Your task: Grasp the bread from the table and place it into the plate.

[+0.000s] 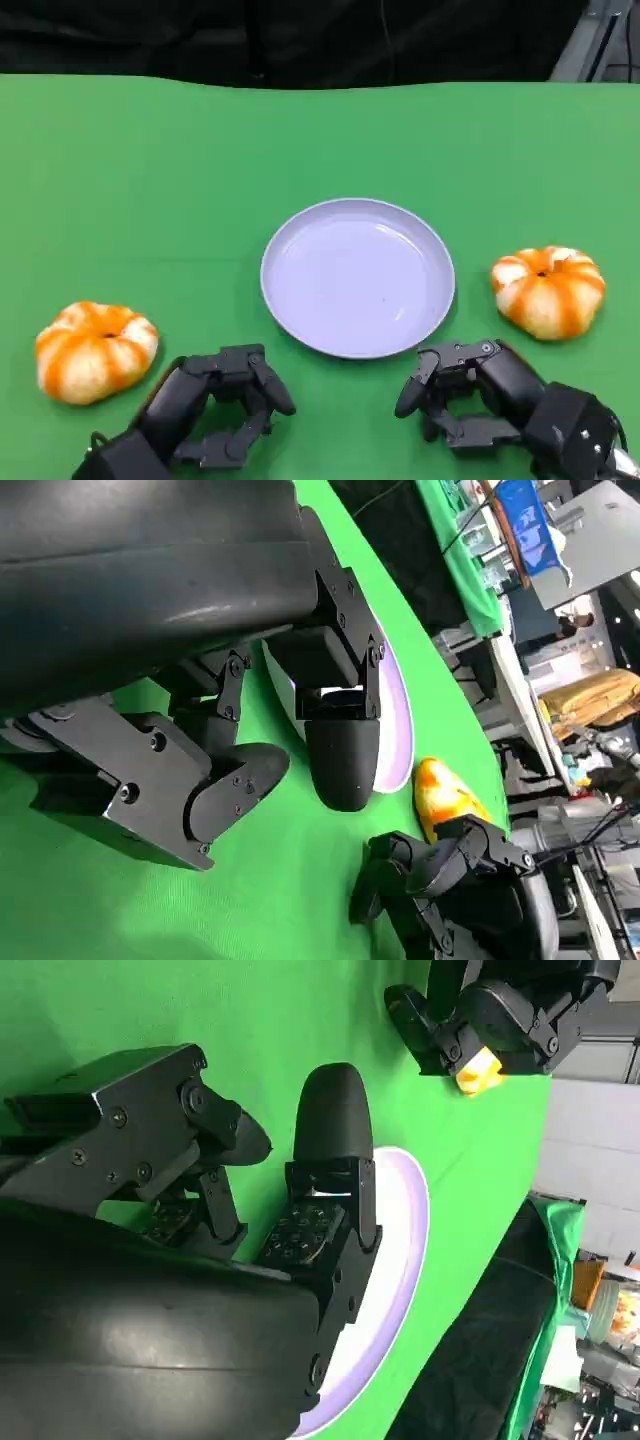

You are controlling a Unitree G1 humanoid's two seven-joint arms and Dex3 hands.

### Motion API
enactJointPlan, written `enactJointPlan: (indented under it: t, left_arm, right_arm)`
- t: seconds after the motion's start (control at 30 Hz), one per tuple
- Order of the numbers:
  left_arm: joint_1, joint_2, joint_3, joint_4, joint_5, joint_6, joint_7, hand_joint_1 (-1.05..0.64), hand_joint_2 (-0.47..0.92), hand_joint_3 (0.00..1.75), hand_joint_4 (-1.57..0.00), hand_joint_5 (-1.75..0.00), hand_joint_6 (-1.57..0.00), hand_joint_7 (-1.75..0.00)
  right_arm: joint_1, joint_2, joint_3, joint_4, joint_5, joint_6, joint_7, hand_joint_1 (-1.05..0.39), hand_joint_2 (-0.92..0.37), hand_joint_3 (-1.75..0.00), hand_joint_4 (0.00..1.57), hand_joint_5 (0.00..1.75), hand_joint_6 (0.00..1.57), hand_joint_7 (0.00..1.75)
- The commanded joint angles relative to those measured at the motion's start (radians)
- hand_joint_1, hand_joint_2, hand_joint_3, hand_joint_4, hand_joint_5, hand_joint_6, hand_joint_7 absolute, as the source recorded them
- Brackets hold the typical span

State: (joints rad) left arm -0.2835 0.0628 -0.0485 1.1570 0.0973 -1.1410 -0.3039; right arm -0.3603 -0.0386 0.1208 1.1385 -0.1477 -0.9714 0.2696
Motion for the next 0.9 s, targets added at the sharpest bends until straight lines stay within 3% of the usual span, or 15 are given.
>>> enactJointPlan:
  t: [0.03, 0.33, 0.4, 0.43, 0.5, 0.9]
  left_arm:
    - [-0.002, 0.021, 0.002, -0.004, 0.010, -0.016, 0.025, 0.01, 0.65, 0.81, -0.82, -1.33, -0.94, -0.93]
    - [-0.001, 0.018, 0.009, -0.008, -0.002, -0.007, 0.030, 0.00, 0.70, 0.71, -0.82, -1.28, -0.97, -0.84]
    - [0.000, 0.013, 0.022, -0.012, -0.022, 0.002, 0.029, -0.02, 0.84, 0.32, -1.00, -0.47, -1.02, -0.24]
    - [0.000, 0.012, 0.025, -0.013, -0.026, 0.004, 0.027, -0.02, 0.88, 0.23, -1.06, -0.30, -1.05, -0.13]
    - [0.001, 0.012, 0.026, -0.013, -0.028, 0.004, 0.025, -0.02, 0.91, 0.16, -1.10, -0.15, -1.07, -0.04]
    - [-0.006, 0.004, 0.048, -0.008, -0.071, -0.004, -0.017, -0.07, 0.92, 0.08, -1.04, -0.01, -0.97, 0.00]
  right_arm:
    - [-0.009, -0.013, -0.009, 0.004, 0.008, -0.001, 0.003, 0.22, -0.63, -0.92, 0.97, 1.33, 1.00, 0.92]
    - [-0.009, -0.012, -0.010, 0.004, 0.008, 0.002, 0.003, 0.22, -0.63, -0.91, 0.97, 1.33, 1.00, 0.92]
    - [-0.008, -0.011, -0.011, 0.004, 0.012, 0.004, 0.006, 0.22, -0.64, -0.91, 0.97, 1.32, 1.00, 0.92]
    - [-0.008, -0.010, -0.011, 0.004, 0.013, 0.005, 0.007, 0.22, -0.63, -0.92, 0.97, 1.32, 1.00, 0.93]
    - [-0.008, -0.010, -0.011, 0.004, 0.013, 0.005, 0.007, 0.22, -0.63, -0.92, 0.97, 1.32, 1.00, 0.93]
    - [-0.010, -0.006, -0.019, 0.011, 0.024, 0.001, 0.019, 0.24, -0.65, -0.92, 0.97, 1.31, 1.00, 0.93]
